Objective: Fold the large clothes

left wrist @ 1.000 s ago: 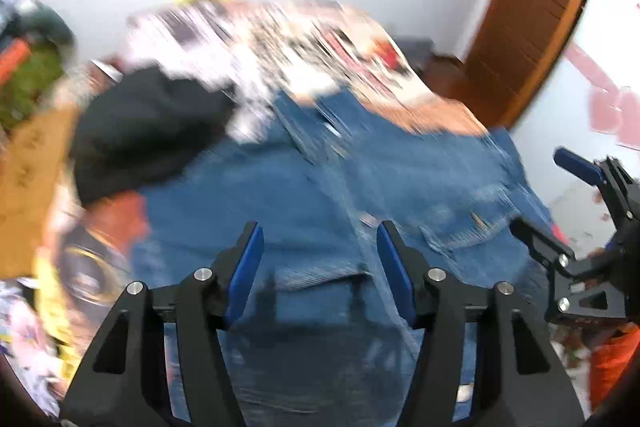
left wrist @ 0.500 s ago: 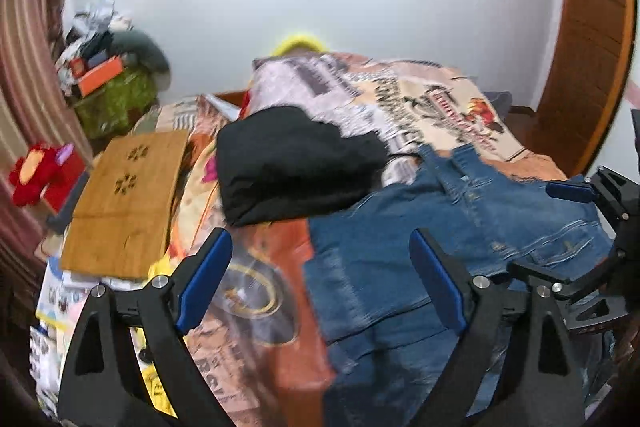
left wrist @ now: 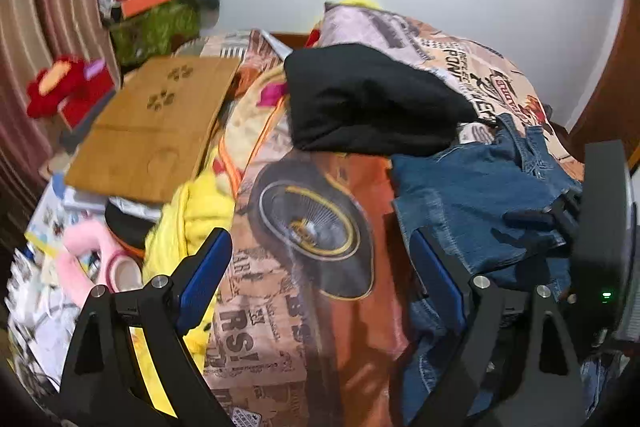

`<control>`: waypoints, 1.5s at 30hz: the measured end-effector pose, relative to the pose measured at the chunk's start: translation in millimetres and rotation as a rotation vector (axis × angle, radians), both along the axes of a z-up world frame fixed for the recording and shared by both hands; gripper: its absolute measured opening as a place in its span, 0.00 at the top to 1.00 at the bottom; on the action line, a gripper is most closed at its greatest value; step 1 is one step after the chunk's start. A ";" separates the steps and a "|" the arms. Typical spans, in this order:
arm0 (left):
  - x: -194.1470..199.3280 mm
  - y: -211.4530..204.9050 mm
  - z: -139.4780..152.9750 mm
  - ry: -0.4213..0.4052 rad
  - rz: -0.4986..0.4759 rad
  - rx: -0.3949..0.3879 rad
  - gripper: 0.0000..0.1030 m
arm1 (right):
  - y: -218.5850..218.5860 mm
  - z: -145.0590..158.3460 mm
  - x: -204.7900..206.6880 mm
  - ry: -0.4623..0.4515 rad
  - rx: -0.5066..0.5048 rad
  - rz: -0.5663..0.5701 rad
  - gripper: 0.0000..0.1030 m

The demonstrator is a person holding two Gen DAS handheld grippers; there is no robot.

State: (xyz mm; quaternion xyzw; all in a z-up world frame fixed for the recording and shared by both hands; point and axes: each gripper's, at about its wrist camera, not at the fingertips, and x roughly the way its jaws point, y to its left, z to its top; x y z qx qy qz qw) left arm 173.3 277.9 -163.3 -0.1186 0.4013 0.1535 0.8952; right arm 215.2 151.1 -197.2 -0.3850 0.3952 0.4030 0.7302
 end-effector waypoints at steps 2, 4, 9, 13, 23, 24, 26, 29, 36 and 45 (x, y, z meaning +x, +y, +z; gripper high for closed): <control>-1.8 5.5 -8.0 0.012 0.006 -0.036 0.12 | 5.5 -7.2 3.5 0.014 -0.023 -0.004 0.34; -2.9 7.1 -12.9 0.024 0.015 -0.049 0.12 | 6.5 -11.1 5.5 0.005 -0.035 -0.009 0.37; -5.6 3.2 -23.6 0.048 0.020 -0.033 0.12 | 3.3 -12.6 8.2 0.037 -0.005 0.007 0.67; -5.3 -1.5 -27.9 0.061 0.002 -0.043 0.12 | -6.2 13.5 4.0 0.005 0.100 -0.012 0.84; -1.8 -50.5 -36.1 0.153 -0.125 0.055 0.12 | -97.9 125.8 39.9 -0.059 0.437 -0.277 0.86; -0.2 -58.0 -37.0 0.162 -0.145 0.066 0.12 | -106.9 132.3 40.9 -0.076 0.459 -0.299 0.86; 3.3 -71.9 -37.6 0.170 -0.173 0.098 0.12 | -138.8 154.6 44.1 -0.120 0.519 -0.361 0.86; 13.2 -88.0 -32.0 0.175 -0.207 0.140 0.12 | -174.6 172.9 45.5 -0.149 0.575 -0.435 0.86; 42.7 -118.4 1.7 0.086 -0.264 0.086 0.11 | -254.4 156.7 54.1 -0.113 0.636 -0.613 0.86; 73.6 -146.3 -31.5 0.183 -0.284 -0.090 0.10 | -311.1 68.1 66.8 0.094 0.549 -0.800 0.85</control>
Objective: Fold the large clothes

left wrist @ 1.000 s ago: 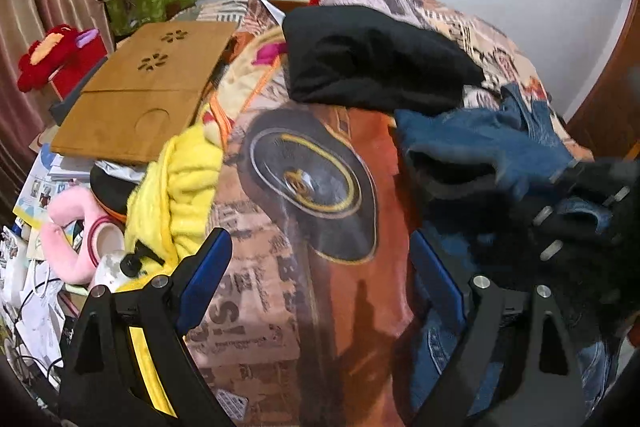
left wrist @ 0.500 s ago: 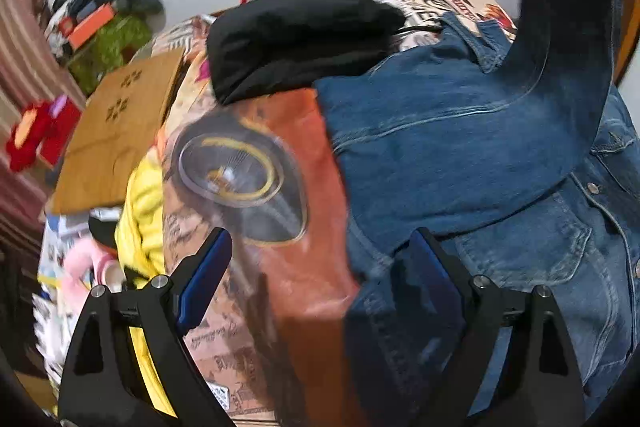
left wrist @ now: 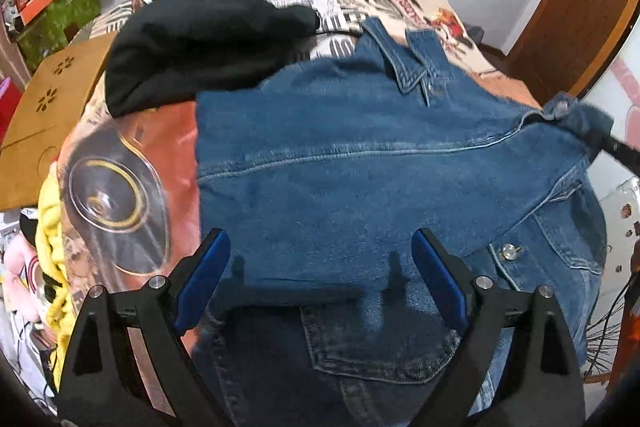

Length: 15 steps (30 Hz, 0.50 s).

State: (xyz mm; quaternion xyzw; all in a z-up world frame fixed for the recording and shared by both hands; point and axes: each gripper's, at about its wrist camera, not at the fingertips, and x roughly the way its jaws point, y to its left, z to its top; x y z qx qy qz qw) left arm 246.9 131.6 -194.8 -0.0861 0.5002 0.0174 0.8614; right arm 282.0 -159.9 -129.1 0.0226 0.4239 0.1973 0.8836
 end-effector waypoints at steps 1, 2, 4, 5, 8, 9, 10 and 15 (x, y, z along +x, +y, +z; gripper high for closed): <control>-0.1 -1.8 -1.2 0.000 0.005 0.011 0.11 | -6.2 -6.3 -0.4 0.028 0.006 -0.008 0.85; 0.7 -4.0 -1.5 0.002 0.006 0.026 0.11 | -16.6 -9.2 -0.6 0.049 0.014 -0.015 0.84; 2.8 -7.5 0.2 -0.005 -0.003 0.045 0.10 | -32.1 -16.5 -1.2 0.089 0.029 -0.030 0.83; 3.4 -9.5 2.2 -0.011 -0.007 0.050 0.10 | -36.3 -18.8 -1.8 0.102 0.032 -0.043 0.81; 4.2 -15.5 8.0 -0.029 -0.021 0.069 0.11 | -42.2 -15.8 -8.0 0.086 0.022 -0.073 0.78; 4.7 -19.3 11.7 -0.039 -0.028 0.082 0.11 | -42.6 -11.2 -9.6 0.075 0.016 -0.079 0.78; 5.4 -22.6 14.4 -0.050 -0.032 0.089 0.10 | -43.1 -5.6 -11.3 0.068 0.016 -0.081 0.78; 8.7 -35.6 33.7 -0.103 -0.050 0.098 0.10 | -55.3 18.6 -13.1 0.007 0.027 -0.103 0.77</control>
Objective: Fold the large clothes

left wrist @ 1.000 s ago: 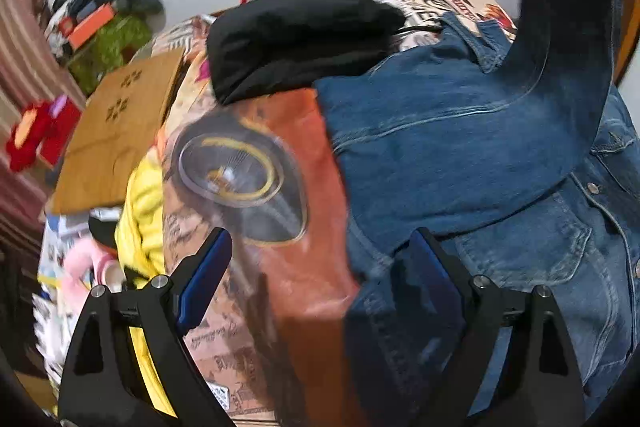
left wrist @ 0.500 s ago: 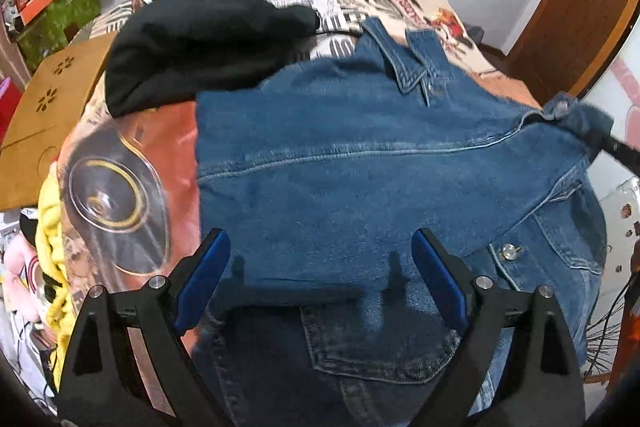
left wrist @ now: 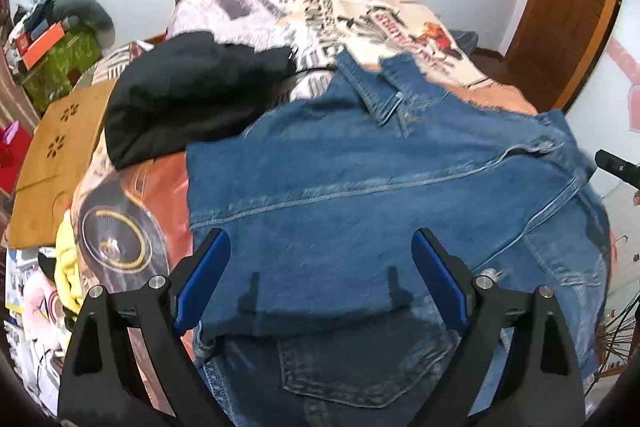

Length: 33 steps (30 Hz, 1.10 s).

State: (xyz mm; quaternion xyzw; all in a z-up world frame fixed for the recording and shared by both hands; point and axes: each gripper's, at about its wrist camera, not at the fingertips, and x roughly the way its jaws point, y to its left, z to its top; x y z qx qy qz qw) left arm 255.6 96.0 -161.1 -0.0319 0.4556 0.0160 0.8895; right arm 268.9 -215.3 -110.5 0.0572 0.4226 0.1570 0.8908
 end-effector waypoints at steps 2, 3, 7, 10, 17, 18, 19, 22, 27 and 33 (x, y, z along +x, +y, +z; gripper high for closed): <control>1.7 -6.4 10.6 -0.029 -0.018 0.002 0.10 | -5.5 9.7 -0.4 -0.023 -0.019 -0.018 0.77; 2.1 -8.9 16.0 -0.043 -0.025 0.003 0.10 | -9.0 14.8 -0.4 -0.030 -0.021 -0.025 0.77; 4.3 -21.9 35.9 -0.102 -0.054 0.008 0.10 | -29.8 35.6 -6.6 -0.069 -0.024 -0.060 0.73; 6.5 -33.5 49.0 -0.150 -0.067 0.035 0.10 | -47.3 48.3 -15.8 -0.118 -0.077 -0.122 0.55; 12.2 -56.4 59.8 -0.199 -0.121 0.021 0.10 | -84.9 55.3 -33.8 -0.152 -0.159 -0.223 0.39; 13.3 -59.5 58.9 -0.202 -0.128 0.020 0.10 | -90.2 52.8 -34.1 -0.143 -0.160 -0.237 0.39; 13.6 -62.8 57.7 -0.203 -0.133 0.019 0.10 | -92.9 51.5 -34.5 -0.133 -0.158 -0.245 0.38; 17.1 -72.0 49.4 -0.187 -0.142 0.017 0.10 | -109.7 33.7 -30.6 -0.065 -0.094 -0.268 0.38; 21.6 -86.5 32.3 -0.128 -0.179 0.034 0.10 | -130.3 -14.3 -16.5 0.096 0.049 -0.285 0.38; 22.9 -90.6 18.9 -0.083 -0.179 0.039 0.10 | -154.9 -69.4 0.6 0.285 0.188 -0.361 0.38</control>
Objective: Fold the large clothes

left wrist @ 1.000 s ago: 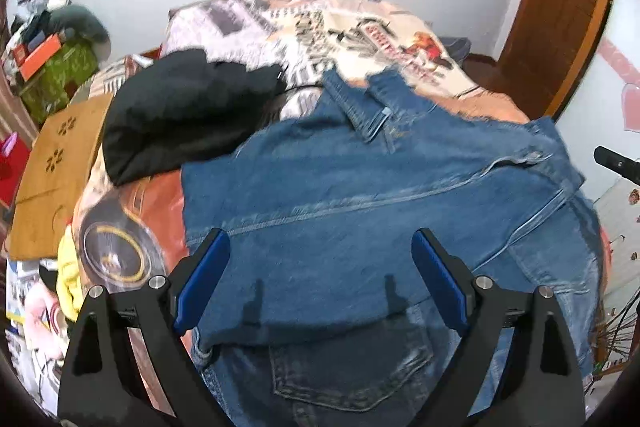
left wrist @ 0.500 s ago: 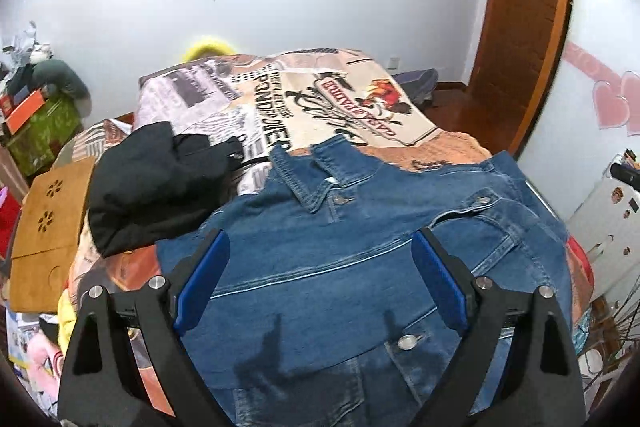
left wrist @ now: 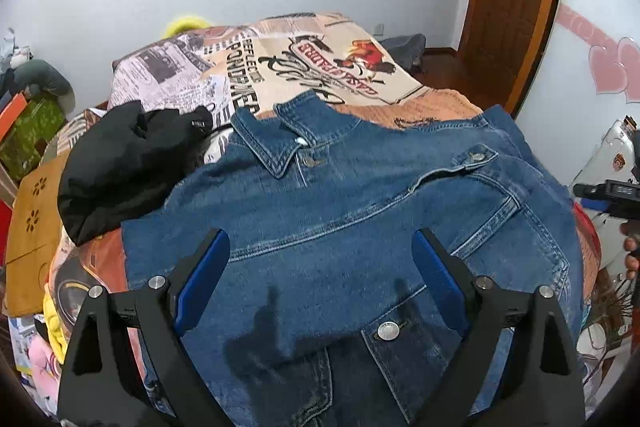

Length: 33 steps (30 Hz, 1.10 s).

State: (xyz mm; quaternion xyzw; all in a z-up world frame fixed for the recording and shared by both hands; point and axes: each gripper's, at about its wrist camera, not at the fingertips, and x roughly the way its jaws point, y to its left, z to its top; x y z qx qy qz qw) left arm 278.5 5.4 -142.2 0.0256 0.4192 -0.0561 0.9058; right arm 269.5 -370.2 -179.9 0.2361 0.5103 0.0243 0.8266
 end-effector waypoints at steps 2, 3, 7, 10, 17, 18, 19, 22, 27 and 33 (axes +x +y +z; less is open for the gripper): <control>1.2 1.5 -4.2 0.023 0.001 -0.015 0.10 | -10.5 -17.4 3.6 0.029 0.078 -0.041 0.38; 2.0 2.8 -5.9 0.030 0.003 -0.021 0.10 | -16.3 -24.2 4.5 0.029 0.120 -0.069 0.38; 5.3 6.9 -11.5 0.053 0.020 -0.039 0.10 | -30.6 -31.2 11.8 0.006 0.193 -0.146 0.39; 6.0 11.4 -12.7 0.062 0.034 -0.059 0.10 | -33.9 -35.2 25.7 0.014 0.180 -0.178 0.39; 4.4 21.3 -11.2 0.062 0.054 -0.063 0.10 | -25.7 -23.9 45.0 0.031 0.010 -0.216 0.82; 3.5 22.6 -10.6 0.061 0.054 -0.062 0.10 | -24.7 -17.3 44.0 0.020 -0.010 -0.210 0.85; 2.2 23.8 -9.8 0.058 0.053 -0.062 0.10 | -23.1 -9.9 43.2 0.005 -0.030 -0.201 0.86; -0.8 25.7 -8.0 0.049 0.049 -0.058 0.10 | -12.1 26.2 42.3 -0.084 -0.083 -0.151 0.90; -4.4 29.0 -5.1 0.039 0.057 -0.061 0.10 | 41.4 106.0 33.9 -0.290 -0.117 0.029 0.90; -9.9 35.4 0.2 0.027 0.069 -0.087 0.10 | 124.6 139.6 7.5 -0.404 -0.064 0.314 0.90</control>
